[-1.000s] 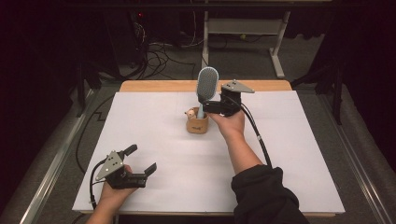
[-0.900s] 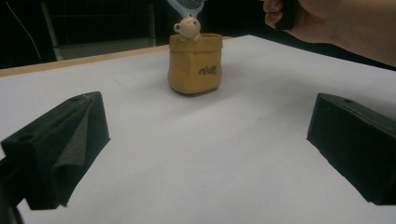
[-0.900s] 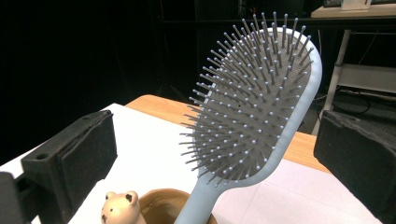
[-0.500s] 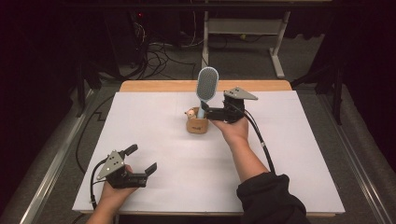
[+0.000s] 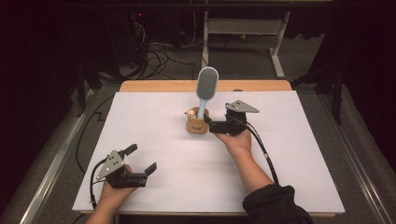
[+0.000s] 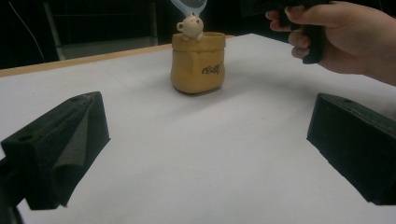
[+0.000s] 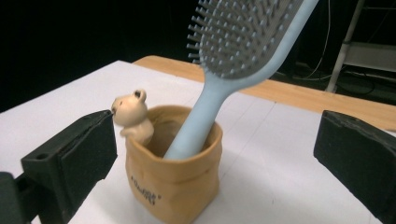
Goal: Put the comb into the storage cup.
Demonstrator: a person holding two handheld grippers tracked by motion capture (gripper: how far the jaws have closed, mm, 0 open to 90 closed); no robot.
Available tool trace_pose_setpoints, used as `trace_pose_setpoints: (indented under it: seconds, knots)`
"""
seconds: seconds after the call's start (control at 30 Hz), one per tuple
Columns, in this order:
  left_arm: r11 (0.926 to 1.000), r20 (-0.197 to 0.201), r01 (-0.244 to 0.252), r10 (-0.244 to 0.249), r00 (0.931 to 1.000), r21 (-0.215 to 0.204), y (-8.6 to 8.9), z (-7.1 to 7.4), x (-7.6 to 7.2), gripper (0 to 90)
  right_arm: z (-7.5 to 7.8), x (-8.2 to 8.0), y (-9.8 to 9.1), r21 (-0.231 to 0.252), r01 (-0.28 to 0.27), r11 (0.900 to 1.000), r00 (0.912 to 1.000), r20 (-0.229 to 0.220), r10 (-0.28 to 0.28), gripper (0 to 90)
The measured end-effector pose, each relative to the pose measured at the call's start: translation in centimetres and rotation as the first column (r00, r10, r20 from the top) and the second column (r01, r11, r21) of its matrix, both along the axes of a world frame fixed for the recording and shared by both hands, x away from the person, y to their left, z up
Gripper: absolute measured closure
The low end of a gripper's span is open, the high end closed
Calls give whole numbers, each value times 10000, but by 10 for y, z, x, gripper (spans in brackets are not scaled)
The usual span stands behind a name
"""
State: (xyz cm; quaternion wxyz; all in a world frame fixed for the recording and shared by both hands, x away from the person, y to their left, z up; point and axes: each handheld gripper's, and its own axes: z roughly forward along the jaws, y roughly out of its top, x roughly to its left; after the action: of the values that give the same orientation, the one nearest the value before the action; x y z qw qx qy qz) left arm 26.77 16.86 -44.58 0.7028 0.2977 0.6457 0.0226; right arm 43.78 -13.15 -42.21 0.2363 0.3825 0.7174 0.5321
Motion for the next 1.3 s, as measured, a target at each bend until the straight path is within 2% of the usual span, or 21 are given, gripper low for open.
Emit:
trace_pose_setpoints:
  seconds: [0.23, 0.57, 0.73, 1.3]
  knots:
    - [10000, -16, -35, 35, 10000, 81, 0, -1, 1, 1, -6, -13, -4, -79, -122, 9999, 9999, -72, 121, 5]
    - [9999, 2, -113, 113, 9999, 92, 2, -1, 3, 1, -13, -40, -26, -137, -79, 9999, 10000, 15, 79, 5]
    - [9998, -26, -130, 130, 9999, 159, 1, -2, 4, 1, -14, -55, -39, 18, -10, 10000, 9999, 151, 9, 5]
    - [9992, -17, -315, 315, 9995, 239, 4, -2, 6, 1, -28, -101, -96, -243, 350, 9991, 9992, 222, -345, 5]
